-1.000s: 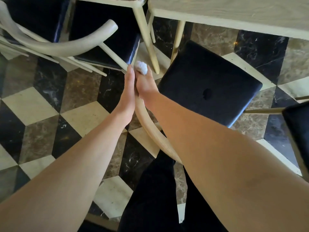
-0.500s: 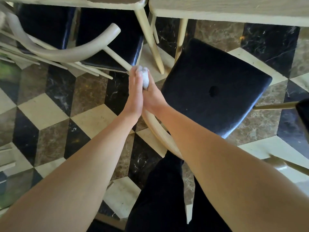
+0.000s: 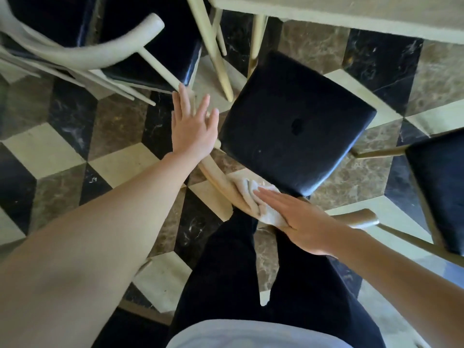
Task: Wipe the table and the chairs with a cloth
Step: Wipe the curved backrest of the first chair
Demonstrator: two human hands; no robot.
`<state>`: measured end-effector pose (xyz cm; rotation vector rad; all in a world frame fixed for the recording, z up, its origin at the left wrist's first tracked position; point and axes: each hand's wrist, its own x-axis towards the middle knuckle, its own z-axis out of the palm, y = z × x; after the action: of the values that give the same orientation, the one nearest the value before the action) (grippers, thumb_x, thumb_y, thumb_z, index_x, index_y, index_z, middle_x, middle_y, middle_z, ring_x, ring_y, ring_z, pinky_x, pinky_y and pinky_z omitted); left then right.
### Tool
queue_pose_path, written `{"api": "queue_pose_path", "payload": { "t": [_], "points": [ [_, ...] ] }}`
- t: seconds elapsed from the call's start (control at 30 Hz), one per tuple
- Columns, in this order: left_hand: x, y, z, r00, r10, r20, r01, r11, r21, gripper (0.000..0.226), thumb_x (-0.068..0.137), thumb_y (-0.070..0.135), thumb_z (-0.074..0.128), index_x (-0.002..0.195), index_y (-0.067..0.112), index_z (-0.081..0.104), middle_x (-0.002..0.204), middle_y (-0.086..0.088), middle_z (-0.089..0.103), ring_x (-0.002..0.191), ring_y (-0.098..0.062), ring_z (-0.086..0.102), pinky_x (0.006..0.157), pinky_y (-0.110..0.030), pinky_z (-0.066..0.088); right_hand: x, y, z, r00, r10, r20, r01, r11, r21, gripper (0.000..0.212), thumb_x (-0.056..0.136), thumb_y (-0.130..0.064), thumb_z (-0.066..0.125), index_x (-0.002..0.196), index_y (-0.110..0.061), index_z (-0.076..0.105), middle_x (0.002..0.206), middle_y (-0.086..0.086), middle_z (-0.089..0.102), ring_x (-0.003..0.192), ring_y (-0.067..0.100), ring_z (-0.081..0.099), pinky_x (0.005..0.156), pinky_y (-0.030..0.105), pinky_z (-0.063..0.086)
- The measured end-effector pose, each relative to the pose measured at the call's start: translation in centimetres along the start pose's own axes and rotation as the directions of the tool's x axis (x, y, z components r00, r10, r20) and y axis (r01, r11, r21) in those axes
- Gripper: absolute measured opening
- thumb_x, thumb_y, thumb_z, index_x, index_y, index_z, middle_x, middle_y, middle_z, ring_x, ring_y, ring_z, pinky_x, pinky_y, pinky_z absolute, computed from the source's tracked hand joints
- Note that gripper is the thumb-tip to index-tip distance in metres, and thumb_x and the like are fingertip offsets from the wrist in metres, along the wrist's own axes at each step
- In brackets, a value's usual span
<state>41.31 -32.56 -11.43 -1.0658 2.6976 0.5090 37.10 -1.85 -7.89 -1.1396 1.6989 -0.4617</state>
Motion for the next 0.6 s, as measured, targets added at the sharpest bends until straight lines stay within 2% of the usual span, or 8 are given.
{"api": "queue_pose_path", "payload": {
  "t": [0.07, 0.17, 0.27, 0.37, 0.43, 0.5, 0.6],
  "points": [
    [-1.4, 0.8, 0.4, 1.0, 0.003, -0.005, -0.002, 0.997, 0.083, 0.062, 0.102, 0.059, 0.022, 0.157, 0.033, 0.031, 0.169, -0.007, -0.016, 0.156, -0.03, -0.013, 0.126, -0.052, 0.008, -3.2, 2.8, -0.9, 0.999, -0.019, 0.051, 0.029, 0.98, -0.197, 0.082, 0.102, -0.017, 0.046, 0.155, -0.05, -0.006, 0.162, -0.033, -0.002, 0.147, -0.013, -0.008, 0.123, 0.022, 0.001],
    [-4.1, 1.6, 1.1, 1.0, 0.022, 0.008, -0.022, 0.992, 0.121, 0.06, 0.102, 0.056, 0.027, 0.156, 0.032, 0.034, 0.169, -0.006, -0.017, 0.156, -0.03, -0.014, 0.125, -0.055, 0.01, -8.0, 6.9, -2.6, 0.998, 0.018, 0.064, 0.014, 0.891, -0.454, 0.092, 0.097, -0.017, 0.053, 0.154, -0.045, -0.014, 0.164, -0.024, -0.004, 0.152, 0.003, -0.006, 0.126, 0.035, 0.003],
    [-5.7, 2.0, 1.6, 0.999, -0.033, 0.023, 0.031, 0.995, 0.093, 0.058, 0.102, 0.055, 0.029, 0.156, 0.032, 0.034, 0.17, -0.007, -0.014, 0.155, -0.03, -0.015, 0.124, -0.053, 0.005, -10.8, 9.0, -3.6, 0.998, 0.061, -0.016, -0.061, 0.858, -0.51, 0.095, 0.086, -0.013, 0.064, 0.158, -0.036, 0.006, 0.164, -0.014, 0.022, 0.152, 0.015, 0.021, 0.124, 0.039, 0.011],
    [-6.2, 2.6, 1.2, 0.996, -0.066, 0.057, 0.066, 0.998, -0.007, 0.061, 0.102, 0.058, 0.023, 0.159, 0.035, 0.026, 0.17, -0.004, -0.016, 0.154, -0.027, -0.021, 0.126, -0.053, 0.0, -10.8, 8.5, -2.7, 0.988, 0.076, -0.131, -0.131, 0.866, -0.483, 0.083, 0.086, -0.015, 0.065, 0.158, -0.028, 0.025, 0.157, -0.009, 0.039, 0.145, 0.02, 0.035, 0.123, 0.039, 0.018],
    [-5.9, 2.6, 0.8, 0.993, -0.059, 0.102, 0.071, 0.991, -0.117, 0.063, 0.101, 0.062, 0.02, 0.16, 0.038, 0.021, 0.169, -0.001, -0.018, 0.153, -0.023, -0.026, 0.126, -0.051, -0.004, -9.3, 6.7, -1.6, 0.978, 0.104, -0.182, -0.176, 0.876, -0.449, 0.07, 0.09, -0.022, 0.058, 0.156, -0.027, 0.034, 0.154, -0.011, 0.044, 0.142, 0.017, 0.038, 0.122, 0.035, 0.017],
    [-5.6, 2.5, 0.3, 0.984, -0.067, 0.166, 0.107, 0.964, -0.242, 0.066, 0.099, 0.066, 0.017, 0.16, 0.041, 0.014, 0.169, 0.001, -0.021, 0.151, -0.02, -0.03, 0.124, -0.05, -0.007, -6.7, 3.9, -0.5, 0.962, 0.188, -0.196, -0.247, 0.908, -0.338, 0.063, 0.094, -0.027, 0.051, 0.155, -0.034, 0.033, 0.152, -0.016, 0.045, 0.142, 0.013, 0.036, 0.121, 0.035, 0.015],
    [-5.3, 2.6, -0.5, 0.971, -0.105, 0.217, 0.184, 0.905, -0.383, 0.074, 0.093, 0.07, 0.015, 0.161, 0.039, 0.01, 0.17, -0.001, -0.016, 0.152, -0.019, -0.027, 0.125, -0.049, -0.009, -1.3, -1.6, 1.2, 0.938, 0.28, -0.202, -0.3, 0.951, -0.071, 0.062, 0.095, -0.026, 0.049, 0.153, -0.036, 0.03, 0.151, -0.012, 0.046, 0.14, 0.018, 0.037, 0.117, 0.041, 0.022]
  ]
}}
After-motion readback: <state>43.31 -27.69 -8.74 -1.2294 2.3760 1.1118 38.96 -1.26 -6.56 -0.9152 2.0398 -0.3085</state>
